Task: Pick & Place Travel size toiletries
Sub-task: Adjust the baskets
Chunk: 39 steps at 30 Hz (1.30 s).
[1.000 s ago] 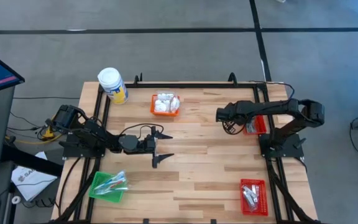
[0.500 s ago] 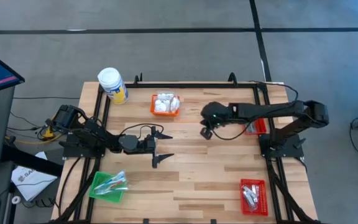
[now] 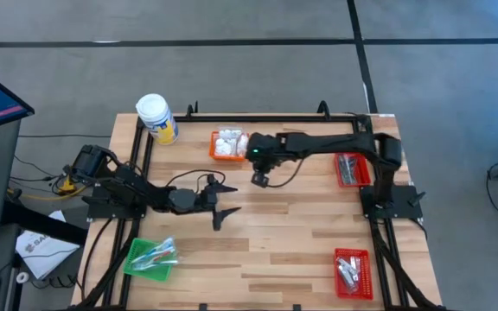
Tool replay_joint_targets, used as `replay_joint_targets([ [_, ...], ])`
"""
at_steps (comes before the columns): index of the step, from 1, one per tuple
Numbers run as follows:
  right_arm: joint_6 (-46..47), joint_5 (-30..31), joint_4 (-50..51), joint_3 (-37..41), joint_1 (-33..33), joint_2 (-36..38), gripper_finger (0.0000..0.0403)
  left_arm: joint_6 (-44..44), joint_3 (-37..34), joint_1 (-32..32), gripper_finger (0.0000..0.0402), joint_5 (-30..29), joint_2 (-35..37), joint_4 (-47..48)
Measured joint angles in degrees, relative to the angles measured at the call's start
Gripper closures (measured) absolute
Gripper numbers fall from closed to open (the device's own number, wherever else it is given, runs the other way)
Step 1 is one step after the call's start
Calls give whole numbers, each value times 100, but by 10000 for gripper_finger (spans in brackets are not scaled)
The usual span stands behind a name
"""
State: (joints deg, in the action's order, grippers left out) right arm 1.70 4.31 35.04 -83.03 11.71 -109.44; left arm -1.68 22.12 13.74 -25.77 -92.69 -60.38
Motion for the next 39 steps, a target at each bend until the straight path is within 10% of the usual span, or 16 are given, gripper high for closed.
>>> replay_joint_targets([
  [10,-705,-207,370,-1093,87,-803,403,-22,-1,0,384,-246,1499,2492],
  [26,-826,-677,526,-1364,394,-1048,403,-300,-406,-153,401,-517,2337,3086],
  [39,-1026,-498,1925,-3417,245,-2548,403,-334,-415,-184,401,-436,2335,3143],
])
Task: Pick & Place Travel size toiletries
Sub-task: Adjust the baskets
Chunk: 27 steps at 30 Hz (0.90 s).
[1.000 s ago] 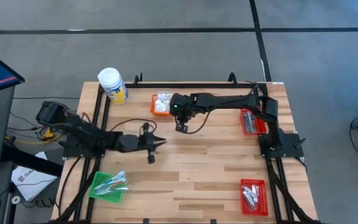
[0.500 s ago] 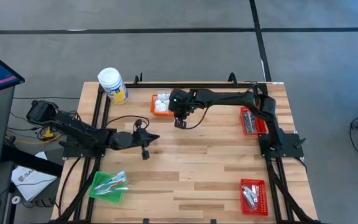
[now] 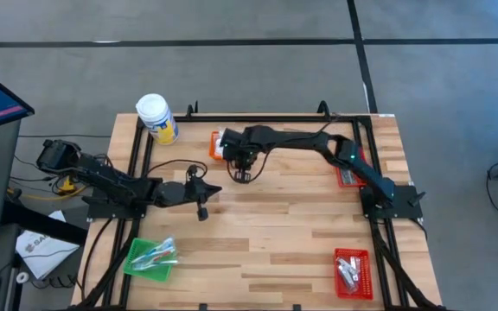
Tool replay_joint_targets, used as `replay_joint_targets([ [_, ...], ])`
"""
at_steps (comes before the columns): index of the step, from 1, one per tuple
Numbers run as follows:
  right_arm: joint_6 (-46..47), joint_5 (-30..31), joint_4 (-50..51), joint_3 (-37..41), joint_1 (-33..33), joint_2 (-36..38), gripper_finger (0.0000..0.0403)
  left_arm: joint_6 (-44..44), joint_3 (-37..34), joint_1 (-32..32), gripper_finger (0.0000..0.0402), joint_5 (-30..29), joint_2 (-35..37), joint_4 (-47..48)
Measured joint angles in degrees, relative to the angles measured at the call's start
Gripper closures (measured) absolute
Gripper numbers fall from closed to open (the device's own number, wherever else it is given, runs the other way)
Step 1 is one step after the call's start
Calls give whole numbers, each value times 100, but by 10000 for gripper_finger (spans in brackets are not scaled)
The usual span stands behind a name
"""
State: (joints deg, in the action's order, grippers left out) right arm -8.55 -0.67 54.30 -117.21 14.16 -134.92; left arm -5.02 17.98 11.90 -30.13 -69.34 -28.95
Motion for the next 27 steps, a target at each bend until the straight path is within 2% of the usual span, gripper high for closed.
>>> replay_joint_targets([
  [5,51,480,238,-616,-26,-495,403,-17,0,14,401,2,-2,12],
  [11,394,860,8,-686,13,-494,403,-11,0,3,401,0,-2,11],
  [27,513,968,-611,-682,260,-495,403,-17,0,3,401,-1,-2,18],
])
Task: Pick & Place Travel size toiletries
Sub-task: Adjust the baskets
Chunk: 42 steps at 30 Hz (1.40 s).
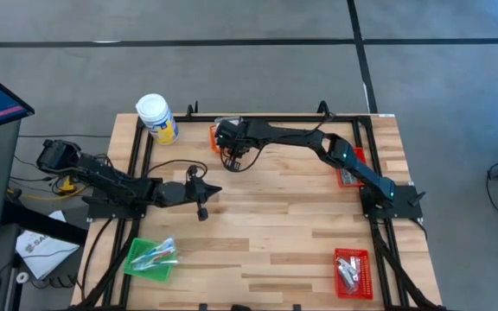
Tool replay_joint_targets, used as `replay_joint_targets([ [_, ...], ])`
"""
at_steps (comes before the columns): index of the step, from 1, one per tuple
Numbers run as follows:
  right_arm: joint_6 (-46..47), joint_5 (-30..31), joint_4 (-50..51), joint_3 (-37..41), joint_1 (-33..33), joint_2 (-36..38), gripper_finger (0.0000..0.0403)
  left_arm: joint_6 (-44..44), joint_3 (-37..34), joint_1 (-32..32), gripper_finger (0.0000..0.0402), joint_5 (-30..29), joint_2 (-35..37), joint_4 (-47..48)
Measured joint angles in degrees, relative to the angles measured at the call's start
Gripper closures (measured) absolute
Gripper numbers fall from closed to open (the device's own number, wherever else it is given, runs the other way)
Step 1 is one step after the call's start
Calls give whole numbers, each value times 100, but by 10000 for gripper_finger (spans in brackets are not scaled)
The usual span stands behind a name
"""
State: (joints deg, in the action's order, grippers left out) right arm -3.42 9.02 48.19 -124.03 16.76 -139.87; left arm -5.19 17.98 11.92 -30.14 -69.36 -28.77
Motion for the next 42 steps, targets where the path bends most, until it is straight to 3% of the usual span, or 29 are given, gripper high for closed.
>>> replay_joint_targets([
  [15,341,116,-240,2,108,-2,403,-2,0,0,401,-1,0,2],
  [20,352,-339,132,9,-6,74,403,-2,0,0,401,-1,0,4],
  [30,435,-446,1850,2,-1163,422,403,-26,2,0,401,1,0,9],
  [42,1014,-446,2526,2,-2684,431,403,-150,2,15,401,123,0,7],
])
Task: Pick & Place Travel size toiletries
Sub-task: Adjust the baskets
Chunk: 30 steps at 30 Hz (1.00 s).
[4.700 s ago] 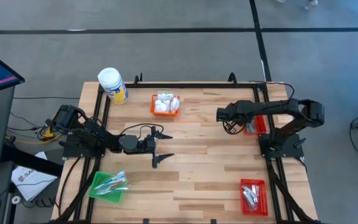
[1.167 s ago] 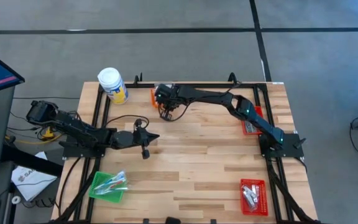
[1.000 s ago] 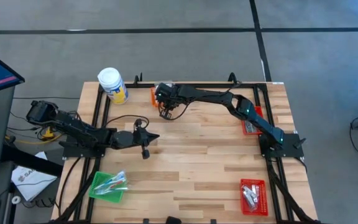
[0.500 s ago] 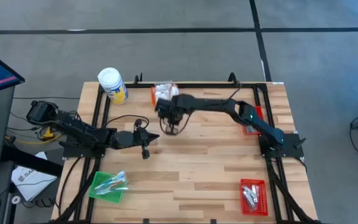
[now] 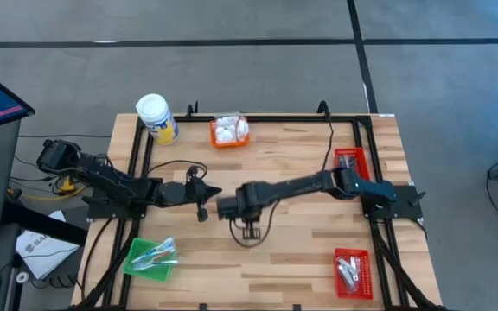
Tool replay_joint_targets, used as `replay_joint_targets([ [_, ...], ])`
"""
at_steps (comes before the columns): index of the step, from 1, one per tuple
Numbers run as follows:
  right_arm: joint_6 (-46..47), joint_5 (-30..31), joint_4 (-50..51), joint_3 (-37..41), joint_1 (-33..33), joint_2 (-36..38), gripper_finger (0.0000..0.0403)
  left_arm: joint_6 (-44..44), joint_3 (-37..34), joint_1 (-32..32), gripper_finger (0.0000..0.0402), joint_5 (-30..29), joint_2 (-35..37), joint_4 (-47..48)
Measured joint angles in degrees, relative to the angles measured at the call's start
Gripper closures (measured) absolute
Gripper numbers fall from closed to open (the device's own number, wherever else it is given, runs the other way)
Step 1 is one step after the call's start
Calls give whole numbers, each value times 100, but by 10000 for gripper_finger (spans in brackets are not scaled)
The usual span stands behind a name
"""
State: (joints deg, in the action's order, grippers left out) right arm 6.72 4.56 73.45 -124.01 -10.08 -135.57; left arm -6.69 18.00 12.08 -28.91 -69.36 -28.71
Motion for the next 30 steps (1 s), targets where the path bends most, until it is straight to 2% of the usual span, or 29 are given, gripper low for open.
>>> replay_joint_targets([
  [5,333,0,411,37,-439,0,403,-3,0,0,401,5,0,0],
  [9,711,113,668,488,-779,155,403,-3,0,0,401,44,0,0],
  [12,1151,149,353,1222,-996,613,403,-3,0,0,401,81,-1,0],
  [16,1992,106,-462,2682,-1263,1494,403,-5,0,0,401,81,-2,-8],
  [22,3455,-424,-1532,4619,-1863,3145,403,-5,0,-1,401,79,-2,-59],
  [26,4214,-933,-2045,5347,-2353,3902,403,-5,0,-15,401,76,-2,-83],
  [30,4600,-1115,-2298,5590,-2776,4028,403,-10,0,-15,401,72,-2,-97],
])
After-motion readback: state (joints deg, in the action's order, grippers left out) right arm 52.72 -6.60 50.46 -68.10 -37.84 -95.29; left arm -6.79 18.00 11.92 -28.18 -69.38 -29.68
